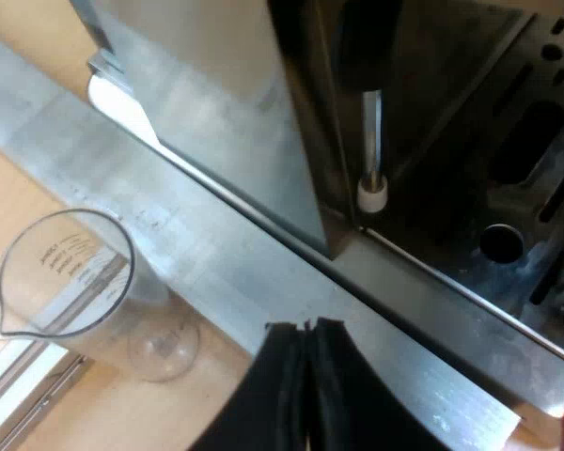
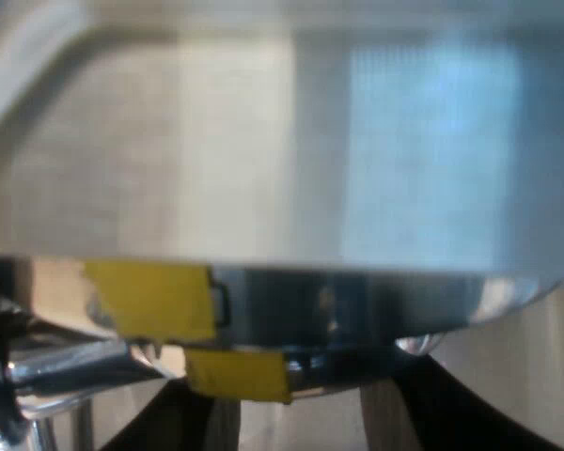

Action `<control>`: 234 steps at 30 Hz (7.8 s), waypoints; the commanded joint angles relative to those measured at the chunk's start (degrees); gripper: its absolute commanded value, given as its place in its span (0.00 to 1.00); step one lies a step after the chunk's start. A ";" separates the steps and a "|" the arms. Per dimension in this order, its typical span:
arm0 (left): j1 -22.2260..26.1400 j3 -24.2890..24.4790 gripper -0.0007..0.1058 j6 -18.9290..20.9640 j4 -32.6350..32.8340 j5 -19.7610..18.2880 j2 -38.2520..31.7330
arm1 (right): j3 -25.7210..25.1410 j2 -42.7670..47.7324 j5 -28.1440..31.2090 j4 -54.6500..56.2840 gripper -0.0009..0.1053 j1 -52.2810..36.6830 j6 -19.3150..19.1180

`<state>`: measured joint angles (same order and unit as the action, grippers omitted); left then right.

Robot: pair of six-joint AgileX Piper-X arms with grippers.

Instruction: Put the handle in the coffee machine

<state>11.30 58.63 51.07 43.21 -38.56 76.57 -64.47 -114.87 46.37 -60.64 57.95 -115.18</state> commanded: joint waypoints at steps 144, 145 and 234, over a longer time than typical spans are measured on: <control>-51.85 0.01 0.01 68.74 3.13 39.26 0.00 | 32.97 75.60 11.00 58.54 0.32 9.00 -4.61; -52.65 0.01 0.01 69.72 3.13 39.26 -0.21 | 32.97 75.79 11.70 58.91 0.32 9.00 -4.61; -30.52 12.08 0.91 43.18 19.44 40.67 -39.05 | -7.75 66.46 -38.09 112.71 0.68 -13.65 20.52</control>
<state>-23.98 69.94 95.46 62.82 4.12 37.77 -71.20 -48.99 9.23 50.27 47.34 -94.14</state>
